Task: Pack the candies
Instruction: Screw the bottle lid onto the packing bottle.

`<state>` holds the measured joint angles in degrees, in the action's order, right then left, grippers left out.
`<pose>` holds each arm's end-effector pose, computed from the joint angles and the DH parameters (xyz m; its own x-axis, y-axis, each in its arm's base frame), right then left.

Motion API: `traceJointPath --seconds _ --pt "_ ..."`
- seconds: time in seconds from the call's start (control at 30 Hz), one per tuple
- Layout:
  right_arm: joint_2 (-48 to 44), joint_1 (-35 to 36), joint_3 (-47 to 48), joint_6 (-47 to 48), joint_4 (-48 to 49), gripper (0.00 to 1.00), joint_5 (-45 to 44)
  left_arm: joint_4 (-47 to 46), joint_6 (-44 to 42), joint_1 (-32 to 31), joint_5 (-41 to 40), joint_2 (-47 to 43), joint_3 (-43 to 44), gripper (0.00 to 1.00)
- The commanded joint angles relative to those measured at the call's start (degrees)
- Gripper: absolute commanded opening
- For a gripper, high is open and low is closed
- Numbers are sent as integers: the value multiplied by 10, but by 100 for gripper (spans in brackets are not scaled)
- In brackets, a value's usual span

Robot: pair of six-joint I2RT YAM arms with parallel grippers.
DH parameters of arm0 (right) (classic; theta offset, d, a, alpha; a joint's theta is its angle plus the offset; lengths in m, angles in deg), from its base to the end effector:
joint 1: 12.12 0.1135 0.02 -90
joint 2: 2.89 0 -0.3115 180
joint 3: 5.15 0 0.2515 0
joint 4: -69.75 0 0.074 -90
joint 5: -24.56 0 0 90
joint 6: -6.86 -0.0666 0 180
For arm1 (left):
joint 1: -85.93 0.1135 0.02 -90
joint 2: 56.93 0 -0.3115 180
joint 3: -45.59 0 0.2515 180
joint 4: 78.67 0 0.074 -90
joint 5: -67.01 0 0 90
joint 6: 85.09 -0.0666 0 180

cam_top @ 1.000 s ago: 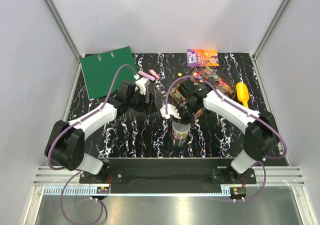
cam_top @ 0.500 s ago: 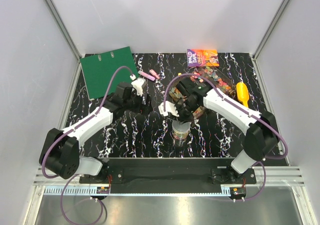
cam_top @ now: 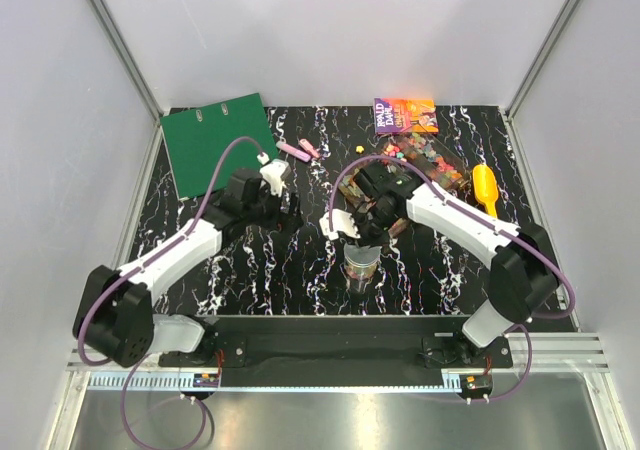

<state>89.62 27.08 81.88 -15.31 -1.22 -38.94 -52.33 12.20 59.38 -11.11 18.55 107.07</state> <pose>0.2256 0.2223 0.2708 0.3145 -0.8129 -0.4901 -0.9417 -0.3322 -0.0533 0.2551 -0.1428 0.2641 -0.6477 0.1848 -0.7391 0.4996 0.8355 -0.2289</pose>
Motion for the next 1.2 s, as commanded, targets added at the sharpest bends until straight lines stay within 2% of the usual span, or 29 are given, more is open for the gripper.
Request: traceJointPath --seconds 0.0,0.17,0.2,0.27,0.33,0.37,0.4,0.47,0.57,0.7,0.9,1.17 --pt "29 5 -32 6 9 0 -35 1 -6 -7 17 -62 -30 97" --pt "-18 4 19 0 7 0 -61 -13 -10 -41 22 -114 -66 99" --pt "-26 4 27 -14 7 6 -74 -15 -10 -49 33 -125 -70 99" --pt "-50 1 44 -44 20 35 -82 -24 -24 -82 45 -140 -91 99" --pt "-89 -11 36 -124 65 77 -86 -78 -60 -132 53 -185 -127 99" --pt "-107 -22 26 -149 80 92 -76 -102 -69 -148 59 -200 -171 99" --pt "-123 -38 15 -187 96 100 -66 -123 -99 -163 71 -218 -192 99" --pt "-169 -51 -19 -202 122 100 -66 -209 -107 -191 81 -213 -242 99" --pt "-223 -82 -53 -210 128 100 -54 -304 -92 -204 89 -171 -262 99" --pt "-274 -110 -82 -202 106 100 -30 -468 -90 -213 68 -66 -274 99" --pt "-312 -125 -156 -149 104 100 7 -601 -175 -216 117 57 -282 99" --pt "-270 -152 -166 -113 116 100 50 -740 -235 -216 164 228 -254 99"
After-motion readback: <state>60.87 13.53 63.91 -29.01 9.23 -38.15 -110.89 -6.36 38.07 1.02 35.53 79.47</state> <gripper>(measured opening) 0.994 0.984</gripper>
